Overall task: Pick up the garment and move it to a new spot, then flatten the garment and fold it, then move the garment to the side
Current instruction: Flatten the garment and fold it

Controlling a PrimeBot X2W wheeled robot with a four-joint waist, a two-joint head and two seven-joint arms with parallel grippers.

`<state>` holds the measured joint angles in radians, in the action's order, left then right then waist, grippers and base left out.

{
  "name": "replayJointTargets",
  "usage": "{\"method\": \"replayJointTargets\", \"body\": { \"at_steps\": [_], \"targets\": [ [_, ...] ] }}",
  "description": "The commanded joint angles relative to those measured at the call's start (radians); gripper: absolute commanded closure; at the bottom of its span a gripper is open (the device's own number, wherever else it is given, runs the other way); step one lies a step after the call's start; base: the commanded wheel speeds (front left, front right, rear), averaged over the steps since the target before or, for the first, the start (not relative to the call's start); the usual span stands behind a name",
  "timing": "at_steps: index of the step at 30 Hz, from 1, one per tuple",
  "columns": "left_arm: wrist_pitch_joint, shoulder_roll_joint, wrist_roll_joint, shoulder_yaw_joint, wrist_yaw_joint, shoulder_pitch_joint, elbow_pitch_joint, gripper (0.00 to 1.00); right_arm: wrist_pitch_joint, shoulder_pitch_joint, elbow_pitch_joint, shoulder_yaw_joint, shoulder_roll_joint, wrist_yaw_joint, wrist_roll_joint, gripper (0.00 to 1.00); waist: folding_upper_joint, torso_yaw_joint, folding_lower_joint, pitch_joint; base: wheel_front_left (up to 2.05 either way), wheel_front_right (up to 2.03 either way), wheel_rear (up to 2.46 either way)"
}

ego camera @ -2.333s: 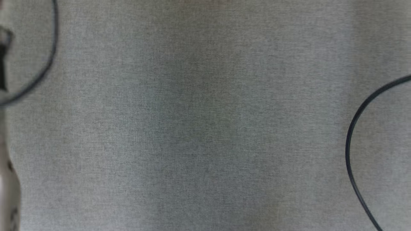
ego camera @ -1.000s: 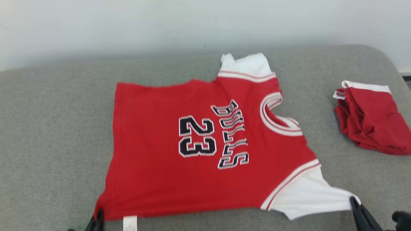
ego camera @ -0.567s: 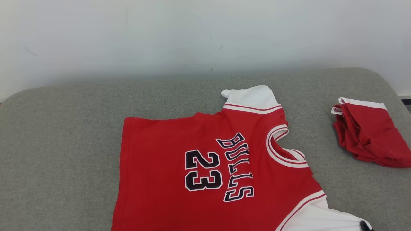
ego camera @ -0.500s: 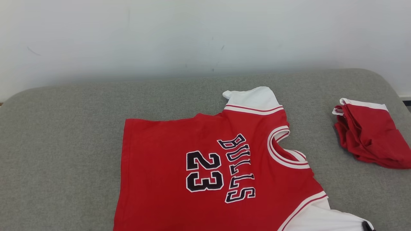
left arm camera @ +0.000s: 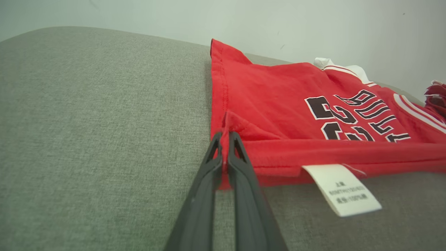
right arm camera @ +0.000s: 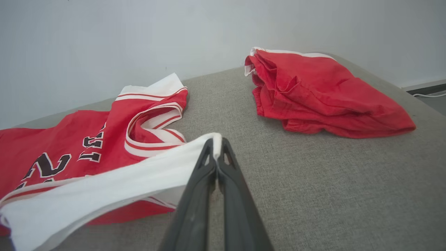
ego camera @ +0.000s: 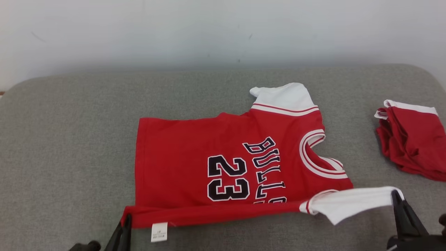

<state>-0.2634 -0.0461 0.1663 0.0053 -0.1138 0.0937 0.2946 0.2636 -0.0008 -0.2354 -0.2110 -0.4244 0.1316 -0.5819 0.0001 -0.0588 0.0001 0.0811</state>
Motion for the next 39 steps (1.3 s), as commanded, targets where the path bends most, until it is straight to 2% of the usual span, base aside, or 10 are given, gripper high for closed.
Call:
{"method": "replayJointTargets", "body": {
  "at_steps": [1,12,21,22,23,24,25,28,32,39],
  "targets": [
    [-0.001,-0.008,-0.002,-0.005,-0.003,0.025,0.005,1.00,0.001,-0.037,-0.021,-0.003,0.005,-0.002,0.012,1.00,-0.0001,0.015,-0.0001,0.021,0.00,0.00,0.00],
    [-0.001,-0.006,0.008,-0.064,0.005,0.171,0.075,1.00,0.000,-0.249,-0.180,-0.030,0.041,-0.002,0.059,1.00,-0.0001,0.036,-0.0001,0.092,0.00,0.00,0.00],
    [-0.001,-0.006,0.027,-0.097,0.018,0.234,0.093,1.00,0.000,-0.313,-0.221,-0.041,0.056,-0.002,0.074,1.00,-0.0001,0.044,-0.0001,0.136,0.00,0.00,0.00],
    [-0.001,-0.006,0.030,-0.100,0.019,0.241,0.091,0.95,0.000,-0.320,-0.224,-0.042,0.058,-0.002,0.073,1.00,-0.0001,0.045,-0.0001,0.141,0.00,0.00,0.00],
    [-0.001,-0.006,0.033,-0.103,0.019,0.243,0.089,0.64,0.000,-0.327,-0.225,-0.040,0.063,-0.002,0.067,0.73,-0.0001,0.046,-0.0001,0.146,0.00,0.00,0.00],
    [-0.001,-0.006,0.035,-0.105,0.021,0.246,0.087,0.32,0.000,-0.335,-0.226,-0.035,0.067,-0.002,0.061,0.52,-0.0001,0.047,-0.0001,0.152,0.00,0.00,0.00],
    [-0.001,-0.006,0.038,-0.107,0.022,0.249,0.085,0.00,0.000,-0.340,-0.226,-0.032,0.071,-0.002,0.056,0.00,-0.0001,0.047,-0.0001,0.156,0.00,0.00,0.00],
    [-0.001,-0.006,0.039,-0.106,0.030,0.255,0.065,0.00,0.000,-0.354,-0.198,-0.004,0.080,-0.002,0.076,0.00,-0.0001,0.048,-0.0001,0.163,0.00,0.00,0.00],
    [-0.001,-0.006,0.006,-0.090,0.057,0.224,0.019,0.00,0.000,-0.307,-0.142,0.089,0.103,-0.002,0.132,0.00,-0.0001,0.052,-0.0001,0.156,0.00,0.00,0.00],
    [-0.001,-0.006,0.011,-0.082,0.072,0.138,0.001,0.00,0.000,-0.187,-0.131,0.088,0.115,-0.002,0.152,0.00,-0.0001,0.052,-0.0001,0.110,0.00,0.00,0.00]
  ]
}}
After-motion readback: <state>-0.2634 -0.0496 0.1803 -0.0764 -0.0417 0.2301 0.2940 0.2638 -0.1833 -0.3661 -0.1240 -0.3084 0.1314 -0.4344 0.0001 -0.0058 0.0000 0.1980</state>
